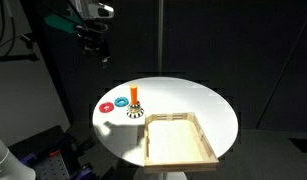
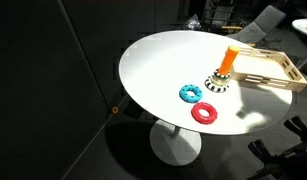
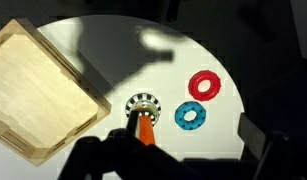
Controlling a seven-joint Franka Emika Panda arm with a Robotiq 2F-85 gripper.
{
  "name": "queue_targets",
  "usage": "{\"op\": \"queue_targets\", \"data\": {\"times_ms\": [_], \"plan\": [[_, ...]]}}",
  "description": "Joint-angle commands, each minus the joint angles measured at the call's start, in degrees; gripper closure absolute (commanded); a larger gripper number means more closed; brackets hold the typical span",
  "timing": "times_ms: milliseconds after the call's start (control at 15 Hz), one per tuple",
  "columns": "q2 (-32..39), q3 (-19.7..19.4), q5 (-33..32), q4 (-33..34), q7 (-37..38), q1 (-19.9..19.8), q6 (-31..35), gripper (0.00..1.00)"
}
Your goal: Move the black and white item to the wooden tray
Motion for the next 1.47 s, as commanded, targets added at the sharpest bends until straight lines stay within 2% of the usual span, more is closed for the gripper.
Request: {"op": "queue_targets", "data": {"times_ms": [0,333,533,600,1067,1400], "plan": [[7.13,0.81,0.00,4.72,0.58,-0.79,2.79,0.00],[16.19,1.52,-0.91,7.83,0.84,-1.25,10.15,0.00],[20.06,1.87,-1.11,9.39,0.93,-1.49,11.46,0.00],[17.63,1.67,0.03,6.91,-0.03,-1.27,11.58,0.00],[19.16,1.86,-0.19,6.85,-0.06,-1.34,12.15,0.00],[22.22,1.54,1.19,4.18,-0.65,-1.38,17.73,0.00]]}}
